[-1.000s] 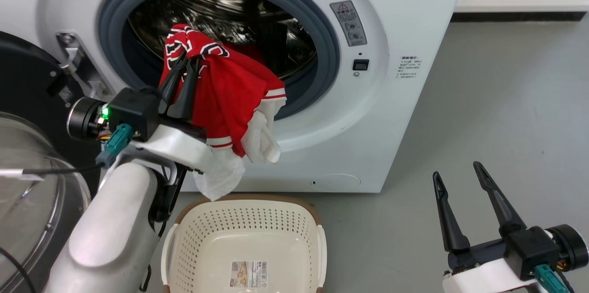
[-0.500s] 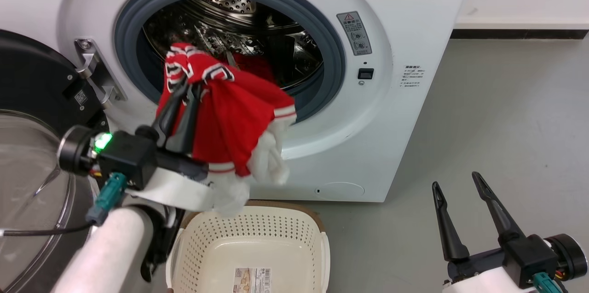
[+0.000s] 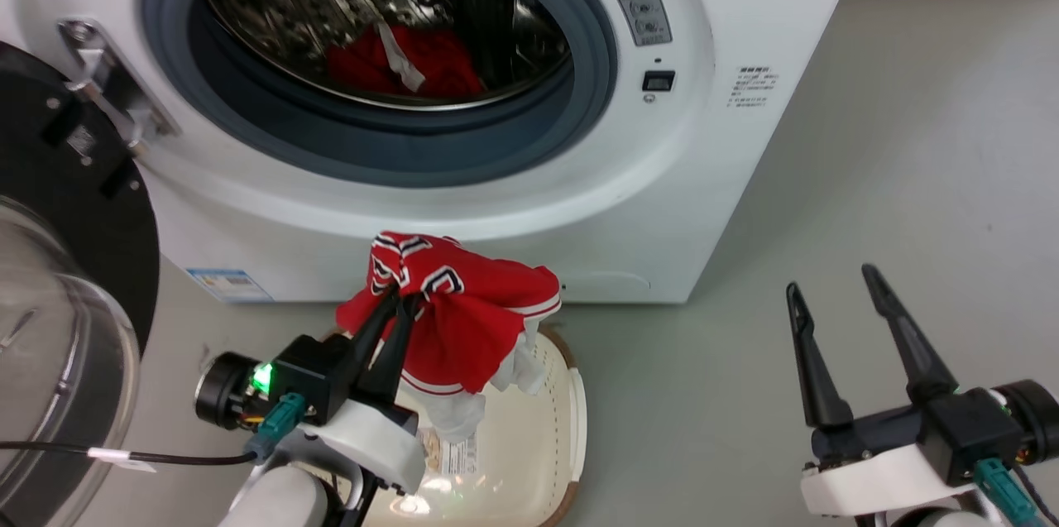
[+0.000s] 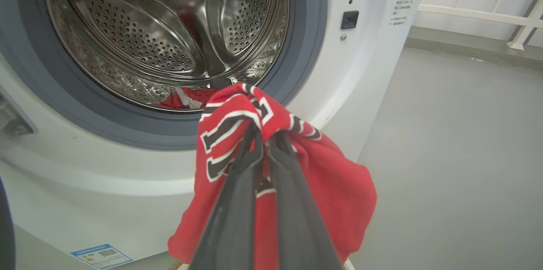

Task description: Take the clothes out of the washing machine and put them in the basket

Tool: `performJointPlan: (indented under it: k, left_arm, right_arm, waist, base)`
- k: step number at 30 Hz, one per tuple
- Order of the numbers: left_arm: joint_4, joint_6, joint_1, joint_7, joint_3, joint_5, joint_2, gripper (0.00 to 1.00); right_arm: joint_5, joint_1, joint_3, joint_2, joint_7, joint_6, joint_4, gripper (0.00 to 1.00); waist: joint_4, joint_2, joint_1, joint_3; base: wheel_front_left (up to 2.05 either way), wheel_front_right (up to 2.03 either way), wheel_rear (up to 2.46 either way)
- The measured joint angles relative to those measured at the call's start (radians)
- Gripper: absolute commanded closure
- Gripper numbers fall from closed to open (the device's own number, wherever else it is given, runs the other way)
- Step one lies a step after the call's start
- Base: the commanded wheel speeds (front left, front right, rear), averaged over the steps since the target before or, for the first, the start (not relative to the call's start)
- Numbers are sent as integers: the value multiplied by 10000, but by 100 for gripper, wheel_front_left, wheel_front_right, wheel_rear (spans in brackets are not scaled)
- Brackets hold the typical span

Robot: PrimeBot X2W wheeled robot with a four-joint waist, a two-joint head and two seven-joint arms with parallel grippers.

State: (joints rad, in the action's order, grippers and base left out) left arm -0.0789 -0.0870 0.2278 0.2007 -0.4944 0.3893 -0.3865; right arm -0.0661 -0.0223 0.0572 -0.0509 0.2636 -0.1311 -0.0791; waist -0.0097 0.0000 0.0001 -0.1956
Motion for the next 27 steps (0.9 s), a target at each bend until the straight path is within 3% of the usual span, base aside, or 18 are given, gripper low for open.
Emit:
performJointPlan:
  k: [16,27]
  left_arm:
    - [-6556,1315,2123,598,732,374,1156,100]
    - [-10577,1402,4421,623,441,-311,1480,100]
  right_arm:
    - [92,1733,-290,-2,0,0,-554,0]
    - [345,2382,-491,-2,0,0,-813,0]
  waist:
    - [-794,0,1,-3206]
    - [-1369,0,2,-5278]
  base:
    - [0,0,0]
    - [0,0,0]
